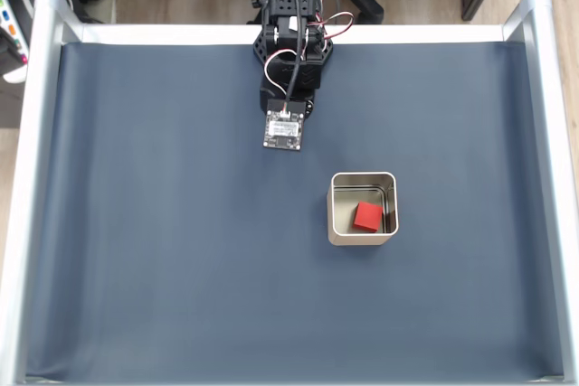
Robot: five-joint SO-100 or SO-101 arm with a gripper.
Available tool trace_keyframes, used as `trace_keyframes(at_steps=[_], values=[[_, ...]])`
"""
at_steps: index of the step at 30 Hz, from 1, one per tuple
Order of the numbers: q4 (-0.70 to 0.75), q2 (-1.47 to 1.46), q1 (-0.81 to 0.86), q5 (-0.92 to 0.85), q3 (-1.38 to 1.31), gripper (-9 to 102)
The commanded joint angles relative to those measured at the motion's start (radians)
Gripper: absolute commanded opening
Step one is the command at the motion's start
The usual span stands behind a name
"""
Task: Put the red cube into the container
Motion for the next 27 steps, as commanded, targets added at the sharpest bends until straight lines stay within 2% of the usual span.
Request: trace_keyframes(at_steps=[1,27], values=[[0.011,-0.005,0.005,-0.032,-0.008,1],[0.014,-0.005,0.005,-0.051,-0.008,1]])
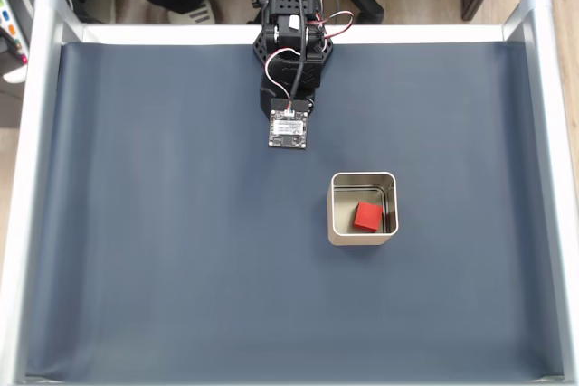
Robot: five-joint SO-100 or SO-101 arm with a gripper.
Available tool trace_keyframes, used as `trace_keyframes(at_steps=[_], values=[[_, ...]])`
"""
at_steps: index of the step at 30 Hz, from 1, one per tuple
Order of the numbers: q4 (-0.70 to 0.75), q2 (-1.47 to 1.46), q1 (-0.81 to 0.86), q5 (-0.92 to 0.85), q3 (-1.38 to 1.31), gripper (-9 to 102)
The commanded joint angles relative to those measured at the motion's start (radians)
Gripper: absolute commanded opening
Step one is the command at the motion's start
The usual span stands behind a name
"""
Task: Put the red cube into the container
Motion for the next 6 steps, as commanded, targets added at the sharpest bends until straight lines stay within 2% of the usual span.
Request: trace_keyframes(at_steps=[1,6], values=[[0.006,-0.005,0.005,-0.006,-0.008,1],[0.006,-0.005,0.005,-0.006,-0.008,1]])
